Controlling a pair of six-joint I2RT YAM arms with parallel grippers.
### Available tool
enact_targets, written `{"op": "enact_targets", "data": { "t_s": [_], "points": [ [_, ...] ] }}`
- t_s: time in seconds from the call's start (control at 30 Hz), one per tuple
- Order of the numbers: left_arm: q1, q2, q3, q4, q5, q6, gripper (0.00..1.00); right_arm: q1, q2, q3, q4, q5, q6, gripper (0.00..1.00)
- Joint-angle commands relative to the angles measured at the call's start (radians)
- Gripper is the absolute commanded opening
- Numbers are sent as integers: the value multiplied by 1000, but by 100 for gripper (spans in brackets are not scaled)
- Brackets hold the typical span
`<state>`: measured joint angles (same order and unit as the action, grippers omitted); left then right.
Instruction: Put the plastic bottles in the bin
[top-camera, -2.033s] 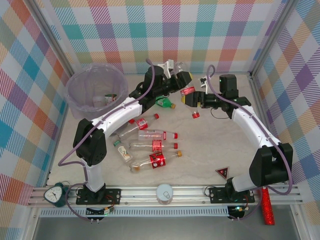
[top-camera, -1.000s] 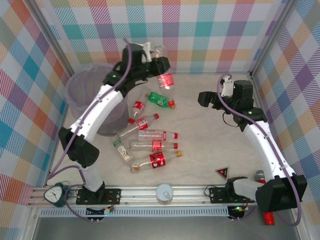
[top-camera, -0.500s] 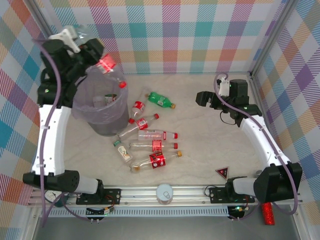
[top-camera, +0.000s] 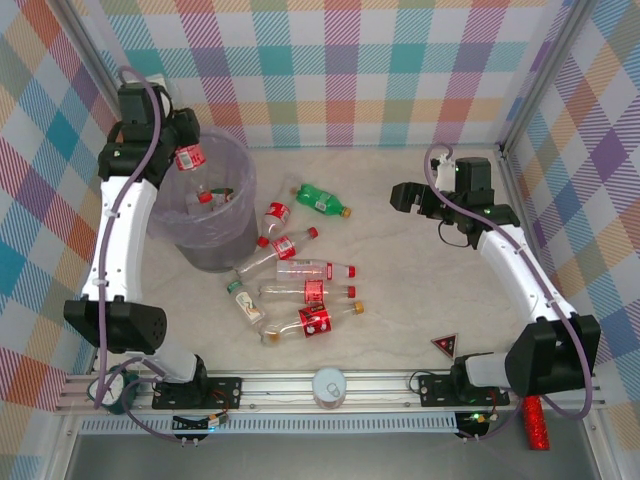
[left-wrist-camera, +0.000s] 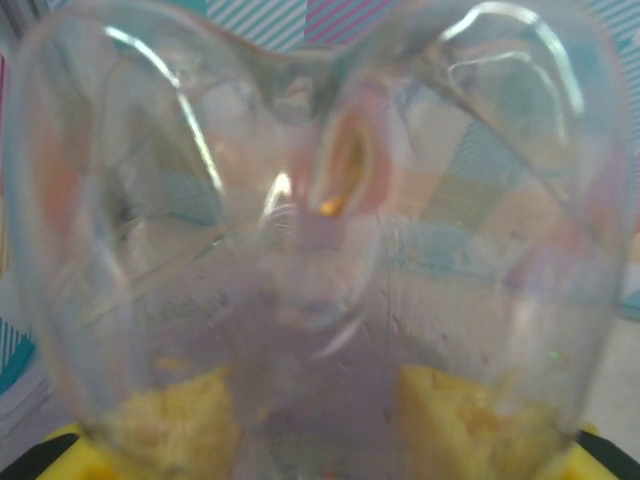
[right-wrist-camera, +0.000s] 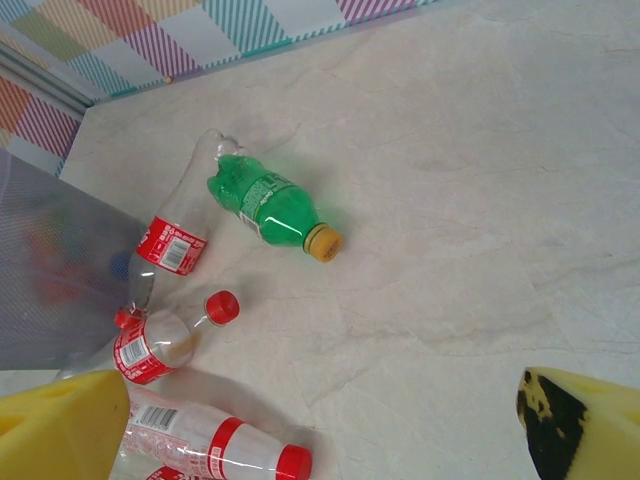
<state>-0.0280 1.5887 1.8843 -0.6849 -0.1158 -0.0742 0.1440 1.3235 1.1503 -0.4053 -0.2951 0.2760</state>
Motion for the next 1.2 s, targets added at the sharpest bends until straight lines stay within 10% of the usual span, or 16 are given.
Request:
{"op": "enact_targets", "data": {
  "t_s": [0.0, 0.87, 1.17],
  "points": [
    [9, -15, -59, 42, 14, 61, 0, -4, 5, 29, -13, 4, -12, 99],
    [0, 35, -459, 154, 219, 30, 0, -4, 78, 48, -7, -42, 0, 99],
    [0, 43, -427, 143, 226, 26, 47, -4, 109, 60, -4, -70, 0, 99]
  ]
}}
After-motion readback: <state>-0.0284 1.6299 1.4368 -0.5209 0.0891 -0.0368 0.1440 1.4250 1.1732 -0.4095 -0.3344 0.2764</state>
